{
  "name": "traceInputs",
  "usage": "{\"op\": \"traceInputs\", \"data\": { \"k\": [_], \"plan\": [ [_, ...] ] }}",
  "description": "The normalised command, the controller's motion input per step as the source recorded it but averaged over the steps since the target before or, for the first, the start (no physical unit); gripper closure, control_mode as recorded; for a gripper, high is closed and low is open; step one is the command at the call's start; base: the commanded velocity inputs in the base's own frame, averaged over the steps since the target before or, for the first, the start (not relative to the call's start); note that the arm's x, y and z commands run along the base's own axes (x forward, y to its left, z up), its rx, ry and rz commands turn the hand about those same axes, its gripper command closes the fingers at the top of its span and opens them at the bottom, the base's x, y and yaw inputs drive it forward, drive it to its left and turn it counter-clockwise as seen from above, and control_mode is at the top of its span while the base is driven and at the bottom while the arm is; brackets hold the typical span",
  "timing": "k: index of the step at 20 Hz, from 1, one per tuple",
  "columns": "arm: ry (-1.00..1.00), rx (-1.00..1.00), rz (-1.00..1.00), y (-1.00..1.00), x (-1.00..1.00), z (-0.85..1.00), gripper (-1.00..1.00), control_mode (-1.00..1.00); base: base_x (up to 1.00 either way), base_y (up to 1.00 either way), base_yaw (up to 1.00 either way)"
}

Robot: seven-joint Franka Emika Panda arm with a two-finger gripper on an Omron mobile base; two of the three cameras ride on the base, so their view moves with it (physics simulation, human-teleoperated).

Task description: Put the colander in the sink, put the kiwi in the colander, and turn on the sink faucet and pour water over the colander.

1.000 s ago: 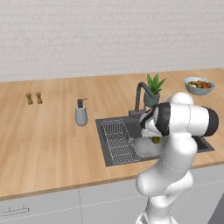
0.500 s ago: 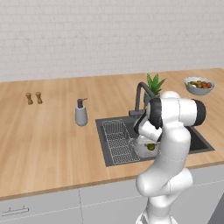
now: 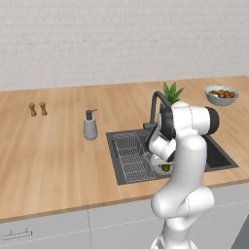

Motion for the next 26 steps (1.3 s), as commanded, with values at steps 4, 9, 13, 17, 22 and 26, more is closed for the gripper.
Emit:
{"op": "traceInputs", "data": {
  "k": [4,9,13,17,22,26],
  "plan": [
    [0.00,0.00,0.00,0.00,0.21,0.00,1.00,-1.00,0.00,0.00,0.00],
    [0.00,0.00,0.00,0.00,0.00,0.00,-1.00,-1.00,0.00,0.00,0.00],
    [0.00,0.00,0.00,0.00,0.00,0.00,-1.00,-1.00,0.00,0.00,0.00],
    [0.00,0.00,0.00,-0.01,0.00,0.02,-1.00,-1.00,0.00,0.00,0.00],
    [0.00,0.02,0.00,-0.06,-0.02,0.47,-1.00,-1.00,0.00,0.00,0.00],
    [-0.04,0.00,0.00,0.00,-0.12,0.69,-1.00,-1.00,0.00,0.00,0.00]
  ]
}}
